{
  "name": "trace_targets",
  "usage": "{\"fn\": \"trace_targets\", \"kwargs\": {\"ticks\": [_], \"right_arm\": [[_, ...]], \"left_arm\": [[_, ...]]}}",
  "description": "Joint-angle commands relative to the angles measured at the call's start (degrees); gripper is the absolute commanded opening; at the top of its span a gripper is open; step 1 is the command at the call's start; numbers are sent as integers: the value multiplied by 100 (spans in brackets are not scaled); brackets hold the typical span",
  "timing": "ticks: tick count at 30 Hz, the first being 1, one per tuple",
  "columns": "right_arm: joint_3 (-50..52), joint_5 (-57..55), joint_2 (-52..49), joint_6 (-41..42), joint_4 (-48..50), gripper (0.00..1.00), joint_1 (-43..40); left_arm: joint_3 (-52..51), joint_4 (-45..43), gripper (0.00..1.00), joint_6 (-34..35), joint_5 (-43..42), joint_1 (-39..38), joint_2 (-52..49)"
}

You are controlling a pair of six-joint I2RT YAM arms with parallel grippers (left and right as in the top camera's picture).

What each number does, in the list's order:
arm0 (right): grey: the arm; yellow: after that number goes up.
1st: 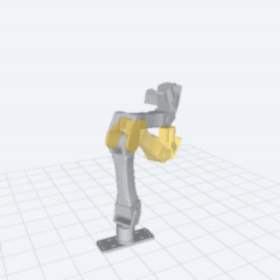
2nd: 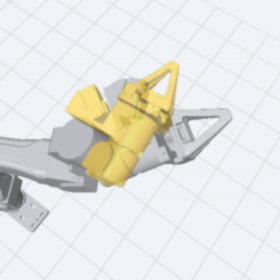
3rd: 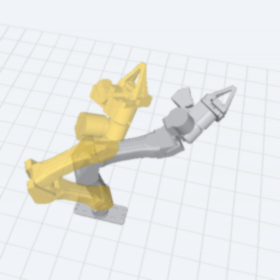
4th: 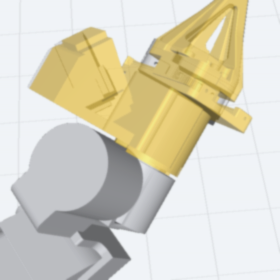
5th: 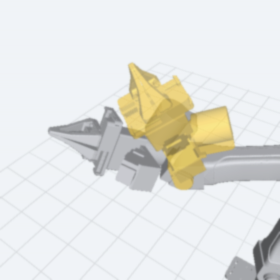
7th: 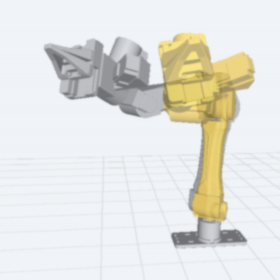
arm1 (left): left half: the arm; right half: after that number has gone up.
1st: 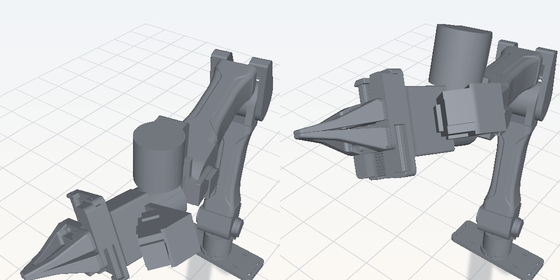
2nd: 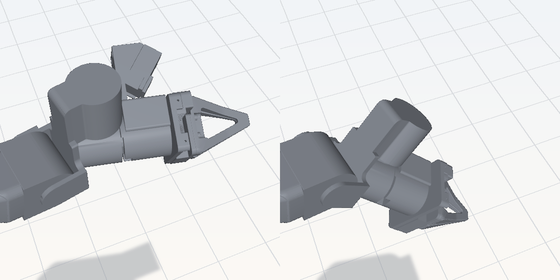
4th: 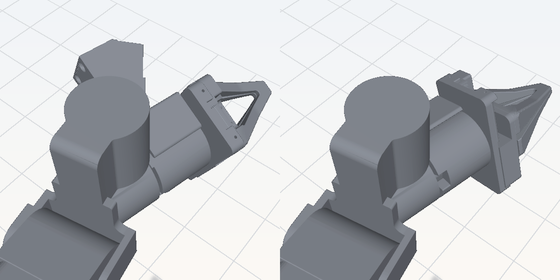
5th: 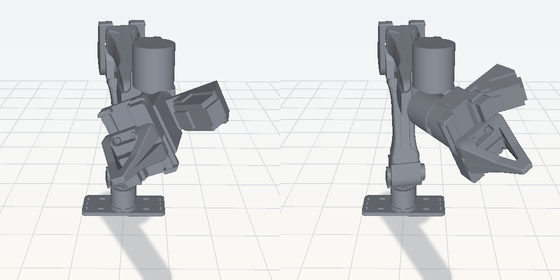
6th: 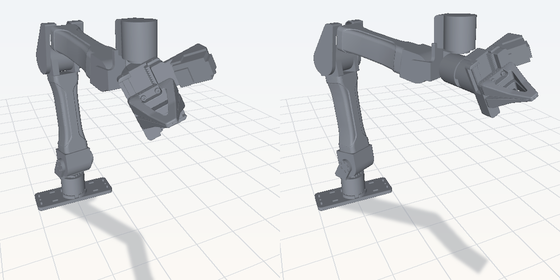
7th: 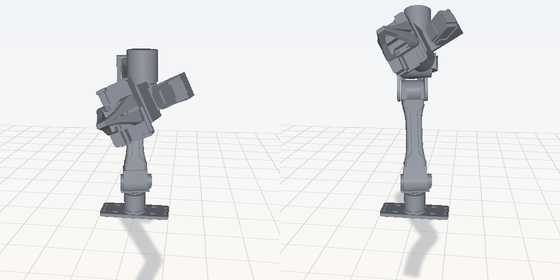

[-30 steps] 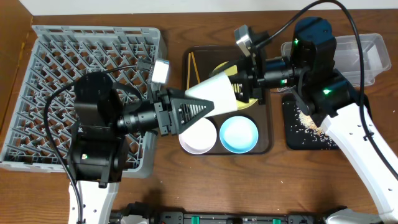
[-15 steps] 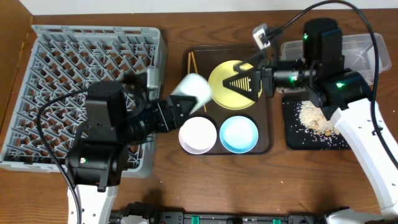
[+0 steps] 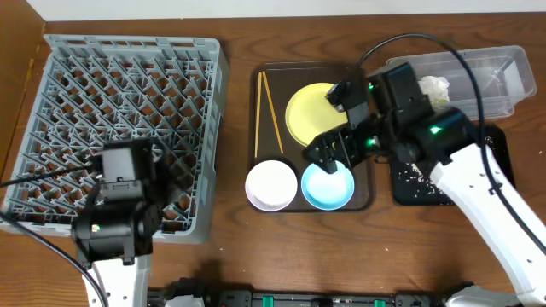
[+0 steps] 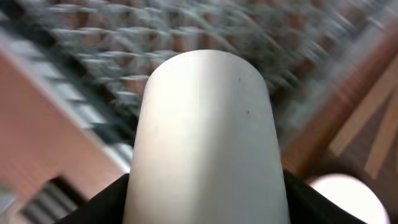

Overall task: Sort waste into correct bins and load items into the dishwasher
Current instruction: 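Place the white cup into the dish rack with the left gripper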

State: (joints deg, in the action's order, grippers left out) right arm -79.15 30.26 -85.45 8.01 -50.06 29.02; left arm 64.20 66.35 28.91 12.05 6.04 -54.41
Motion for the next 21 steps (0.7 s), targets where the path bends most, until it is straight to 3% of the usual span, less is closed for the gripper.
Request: {"fn": "trace_targets", "kwargs": {"ticks": [1,6,14,21], "right_arm": [[-44,-380,0,-146,-22,99,195],[-44,-389,0,-146,-122,99,225],[-44,-391,0,-149,-295,99,225],[-44,-389,0,-149,-422,99,225]], "left_arm": [[44,46,51,315,817,632,-120],[44,-70,51,313,756,1718,-459],[44,-717,52,269,-297,2839,-1491],[44,-1198,63,262,-1034,3484,-2363]]}}
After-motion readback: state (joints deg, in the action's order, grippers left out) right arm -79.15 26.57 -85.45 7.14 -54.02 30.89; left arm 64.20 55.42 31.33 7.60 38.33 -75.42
